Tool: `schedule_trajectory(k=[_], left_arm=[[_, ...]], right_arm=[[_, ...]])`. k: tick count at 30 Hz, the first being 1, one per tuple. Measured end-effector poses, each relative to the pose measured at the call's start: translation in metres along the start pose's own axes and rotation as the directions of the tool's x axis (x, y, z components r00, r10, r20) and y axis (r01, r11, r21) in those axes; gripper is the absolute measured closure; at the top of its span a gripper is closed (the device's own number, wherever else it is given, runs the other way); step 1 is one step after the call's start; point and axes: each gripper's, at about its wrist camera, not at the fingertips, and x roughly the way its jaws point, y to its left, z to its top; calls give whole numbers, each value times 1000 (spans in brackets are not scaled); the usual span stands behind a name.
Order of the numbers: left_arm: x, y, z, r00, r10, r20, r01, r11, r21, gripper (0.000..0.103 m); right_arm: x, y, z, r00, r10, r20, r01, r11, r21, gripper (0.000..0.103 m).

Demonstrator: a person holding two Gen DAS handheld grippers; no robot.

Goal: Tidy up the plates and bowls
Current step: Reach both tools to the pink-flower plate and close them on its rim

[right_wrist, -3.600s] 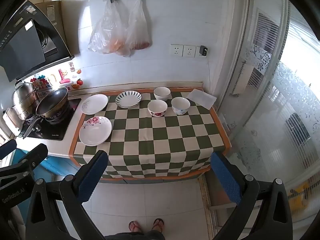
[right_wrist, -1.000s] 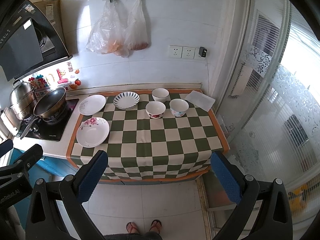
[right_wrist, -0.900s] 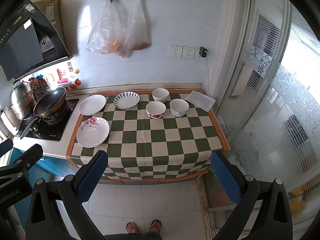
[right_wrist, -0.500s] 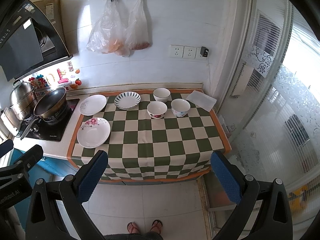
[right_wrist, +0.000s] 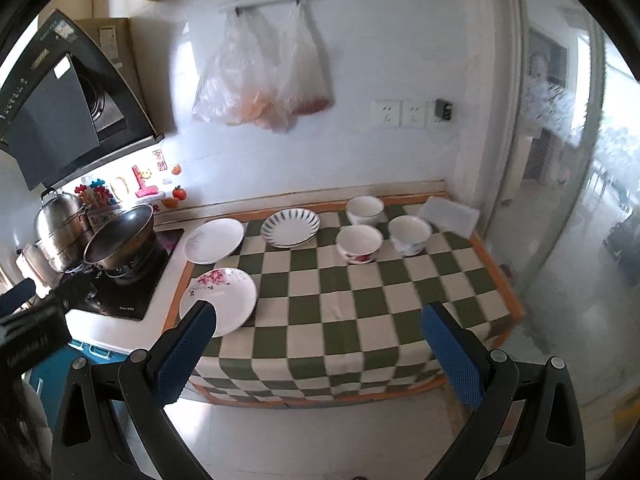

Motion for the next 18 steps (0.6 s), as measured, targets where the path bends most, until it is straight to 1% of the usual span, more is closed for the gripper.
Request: schedule_trajectory(k=[4,8,9,10,12,13,15,16,18], left_arm=[[44,13,5,998,37,-41,-38,999,-20,0],[98,16,8,991,90,-101,-92,996,-16,0],[115,17,9,987,97,-125,-100,995,-16,0],[130,17,9,984,103,-146,-107,994,-16,0],[158,16,10,977,109,-185,-114,993,-14,0],[174,15,10,972,111,-208,-117,993,-15,0],[211,14,10,956,104,-274,-113,993,-18,0],[226,13,10,949,102,-299,-112,994,-16,0],[264,10,8,925,120,-361,-126,992,6,0]], right_arm=[[58,22,-4,999,23,-46,-24,1000,-13,0],[123,35,-1,993,53,-109,-54,998,-10,0],[145,39,0,989,60,-135,-62,998,-9,0],[158,41,0,986,70,-150,-72,997,-8,0],[203,46,3,975,93,-202,-97,995,-9,0],[219,47,4,970,102,-220,-107,994,-10,0],[267,51,7,954,119,-274,-129,992,-18,0],[283,52,8,947,130,-295,-141,990,-18,0],[329,55,10,922,140,-361,-159,987,-22,0]])
